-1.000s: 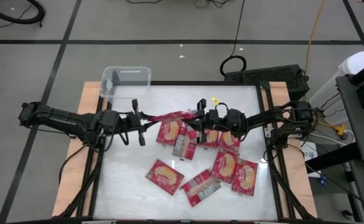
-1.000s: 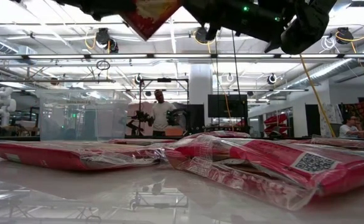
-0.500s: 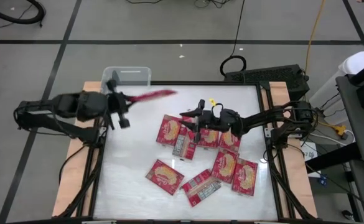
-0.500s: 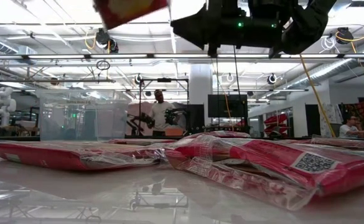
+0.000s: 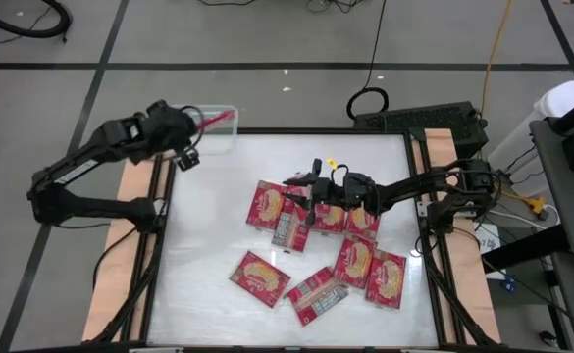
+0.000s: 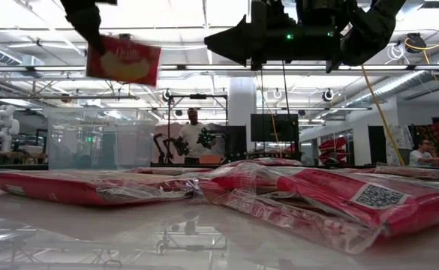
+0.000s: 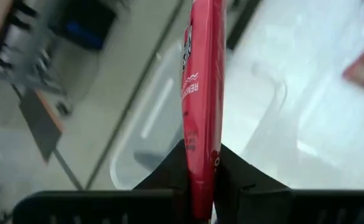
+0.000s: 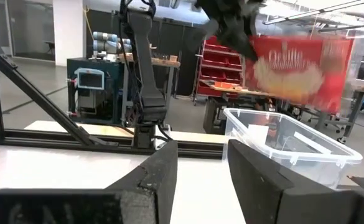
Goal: Sort popcorn bags into baskets
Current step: Put the red popcorn bag into the transparent container
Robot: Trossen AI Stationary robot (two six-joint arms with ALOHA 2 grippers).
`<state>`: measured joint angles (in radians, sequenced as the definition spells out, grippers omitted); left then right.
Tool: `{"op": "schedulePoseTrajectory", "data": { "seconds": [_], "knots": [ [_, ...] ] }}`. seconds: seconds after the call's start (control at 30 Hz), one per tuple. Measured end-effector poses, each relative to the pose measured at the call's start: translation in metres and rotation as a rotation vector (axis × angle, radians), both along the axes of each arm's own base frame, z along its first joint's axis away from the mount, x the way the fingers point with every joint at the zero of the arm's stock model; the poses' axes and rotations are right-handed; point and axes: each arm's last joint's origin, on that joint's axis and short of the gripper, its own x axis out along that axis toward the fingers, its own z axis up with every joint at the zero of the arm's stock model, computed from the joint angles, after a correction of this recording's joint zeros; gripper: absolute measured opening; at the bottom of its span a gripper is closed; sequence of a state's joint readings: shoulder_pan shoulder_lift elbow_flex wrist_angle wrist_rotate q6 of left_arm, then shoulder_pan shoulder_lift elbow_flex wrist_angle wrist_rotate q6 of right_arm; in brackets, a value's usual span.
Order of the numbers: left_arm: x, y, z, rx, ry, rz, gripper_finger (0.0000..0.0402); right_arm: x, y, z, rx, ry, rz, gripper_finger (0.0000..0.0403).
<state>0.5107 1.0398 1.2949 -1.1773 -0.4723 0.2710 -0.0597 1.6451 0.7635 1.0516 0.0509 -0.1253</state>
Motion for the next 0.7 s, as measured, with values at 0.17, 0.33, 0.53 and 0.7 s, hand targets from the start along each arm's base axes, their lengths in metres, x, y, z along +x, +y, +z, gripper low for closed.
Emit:
{"op": "schedulePoseTrajectory", "data": {
  "seconds": [0.17,0.33,0.53,0.7],
  "knots": [
    [0.003,0.029,-0.018,-0.104,0.127,0.109,0.0039,0.0,0.0,-0.001,-0.016,0.006,-0.001,0.0134],
    [0.011,0.053,-0.029,-0.204,0.133,0.152,0.0038,0.0,0.0,-0.001,-0.021,0.012,-0.001,0.0134],
    [0.015,0.084,-0.041,-0.32,0.232,0.164,0.0039,0.0,0.0,-0.001,-0.021,0.013,-0.001,0.0134],
    [0.011,0.102,-0.057,-0.488,0.31,0.119,0.004,-0.002,0.0,-0.005,-0.024,0.031,-0.001,0.0134]
  ]
}}
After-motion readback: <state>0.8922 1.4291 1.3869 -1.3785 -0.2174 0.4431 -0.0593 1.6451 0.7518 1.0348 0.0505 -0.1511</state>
